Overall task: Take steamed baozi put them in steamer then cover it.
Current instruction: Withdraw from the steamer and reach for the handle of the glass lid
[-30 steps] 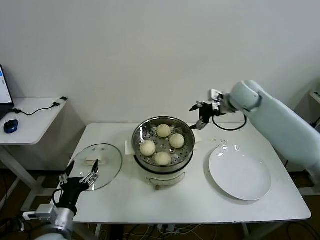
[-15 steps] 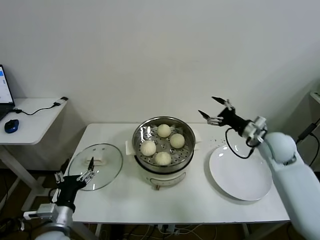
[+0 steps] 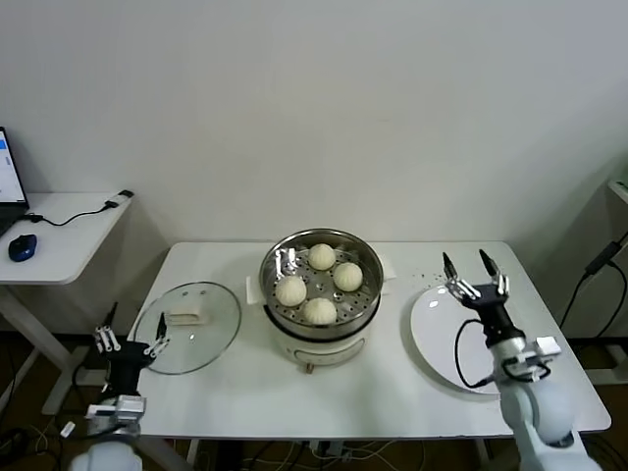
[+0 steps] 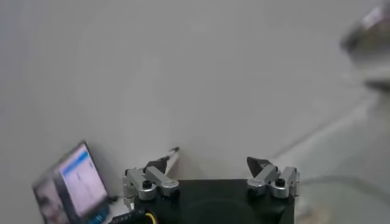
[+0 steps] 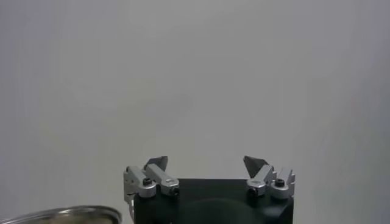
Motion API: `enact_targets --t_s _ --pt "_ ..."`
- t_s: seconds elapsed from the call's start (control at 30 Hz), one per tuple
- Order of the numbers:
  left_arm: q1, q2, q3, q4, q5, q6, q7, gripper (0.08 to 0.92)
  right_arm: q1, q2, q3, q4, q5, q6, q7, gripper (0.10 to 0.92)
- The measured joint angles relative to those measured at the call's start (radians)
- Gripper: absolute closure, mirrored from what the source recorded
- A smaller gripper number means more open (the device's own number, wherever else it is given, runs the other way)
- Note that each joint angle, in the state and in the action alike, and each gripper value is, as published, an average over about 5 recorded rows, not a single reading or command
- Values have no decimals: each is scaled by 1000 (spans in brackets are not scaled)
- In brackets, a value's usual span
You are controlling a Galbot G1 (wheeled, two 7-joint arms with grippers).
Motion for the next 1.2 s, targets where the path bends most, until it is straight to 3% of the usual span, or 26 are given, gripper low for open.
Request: enact_targets --t_s 0.23,0.63,1.2 --pt "-19 76 44 98 317 -40 -73 177 -101 52 31 53 9 30 48 203" --pt "-121 155 105 253 558 -35 -128 177 -162 103 52 82 1 37 80 203" --pt "-221 152 160 400 681 43 -123 177 -168 128 56 82 0 40 94 203"
